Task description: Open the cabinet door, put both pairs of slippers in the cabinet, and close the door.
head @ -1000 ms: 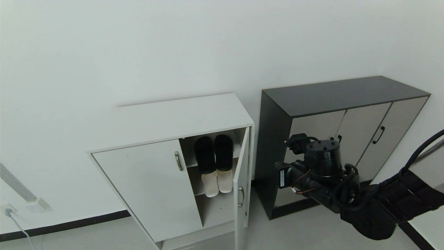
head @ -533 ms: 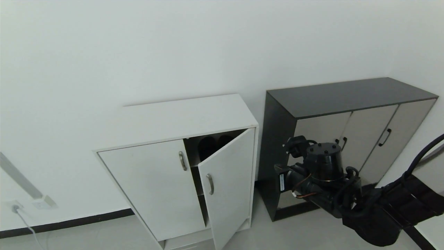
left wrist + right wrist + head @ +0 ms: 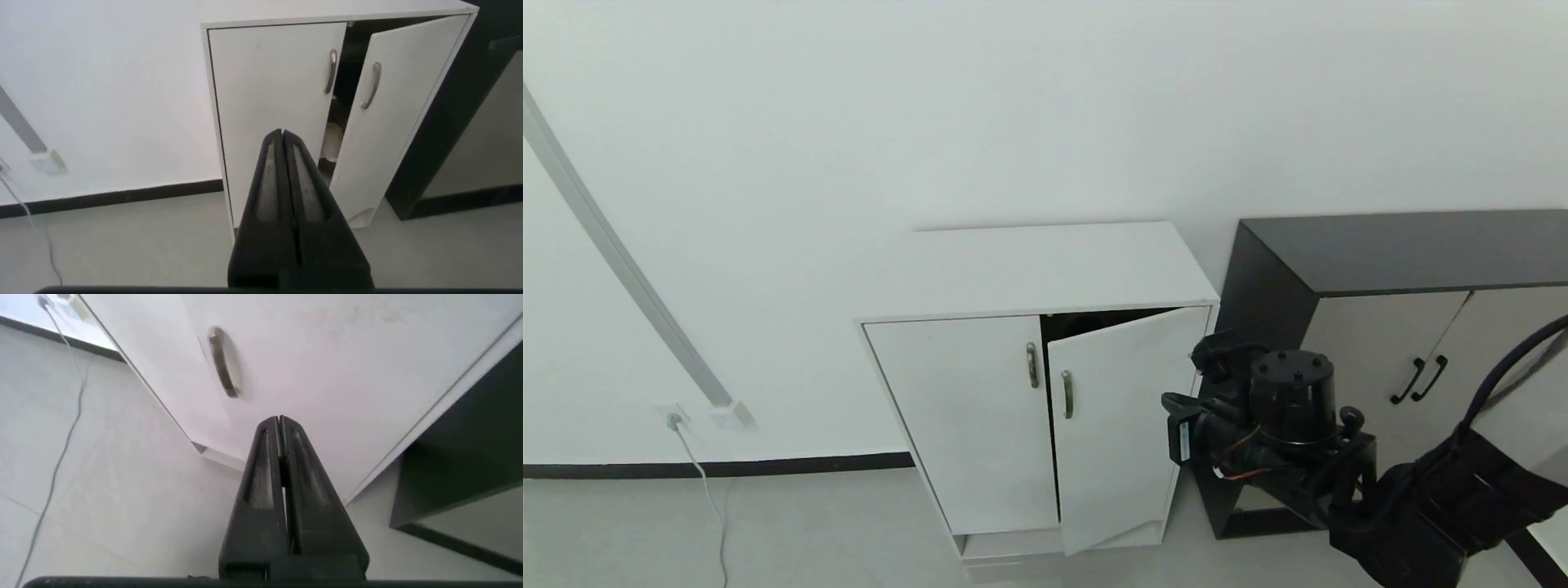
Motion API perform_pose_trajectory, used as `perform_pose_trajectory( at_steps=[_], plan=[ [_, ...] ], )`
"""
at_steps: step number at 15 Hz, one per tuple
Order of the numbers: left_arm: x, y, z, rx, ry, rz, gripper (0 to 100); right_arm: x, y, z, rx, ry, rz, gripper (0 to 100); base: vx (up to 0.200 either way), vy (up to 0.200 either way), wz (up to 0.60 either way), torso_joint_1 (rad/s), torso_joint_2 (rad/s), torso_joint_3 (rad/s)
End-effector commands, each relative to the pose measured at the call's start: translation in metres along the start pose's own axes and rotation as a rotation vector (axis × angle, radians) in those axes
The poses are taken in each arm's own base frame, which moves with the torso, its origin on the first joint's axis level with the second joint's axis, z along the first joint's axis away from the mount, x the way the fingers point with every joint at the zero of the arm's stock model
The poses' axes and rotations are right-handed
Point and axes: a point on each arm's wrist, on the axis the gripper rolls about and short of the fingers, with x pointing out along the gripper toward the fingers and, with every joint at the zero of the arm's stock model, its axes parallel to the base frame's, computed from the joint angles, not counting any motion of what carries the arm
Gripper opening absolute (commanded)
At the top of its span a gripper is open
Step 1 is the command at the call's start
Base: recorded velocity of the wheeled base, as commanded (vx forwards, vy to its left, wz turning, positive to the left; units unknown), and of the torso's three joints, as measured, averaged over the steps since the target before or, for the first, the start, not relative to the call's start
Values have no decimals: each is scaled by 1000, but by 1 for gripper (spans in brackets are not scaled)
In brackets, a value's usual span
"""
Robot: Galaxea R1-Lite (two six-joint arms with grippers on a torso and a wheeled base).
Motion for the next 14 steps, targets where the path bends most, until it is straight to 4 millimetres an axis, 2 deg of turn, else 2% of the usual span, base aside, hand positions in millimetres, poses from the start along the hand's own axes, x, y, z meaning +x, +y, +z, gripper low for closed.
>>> perform_pose_trajectory(
  at_steps=[1, 4, 7, 10, 14],
  plan=[
    [0, 0, 0, 0, 2, 0, 0, 0, 0, -11, -9, 27, 11, 0, 0, 0, 0, 0, 0, 0],
    [0, 0, 0, 2, 1, 0, 0, -25, -3, -30, -78, 24, 206, 0, 0, 0, 0, 0, 0, 0],
    [0, 0, 0, 2, 1, 0, 0, -38, -2, -35, -86, 22, 231, 0, 0, 0, 0, 0, 0, 0],
    [0, 0, 0, 2, 2, 0, 0, -52, 7, -43, -96, 23, 266, 0, 200, 0, 0, -1, 2, 2],
    [0, 0, 0, 2, 2, 0, 0, -56, 6, -49, -100, 43, 263, 0, 200, 0, 0, 5, 4, 5]
  ],
)
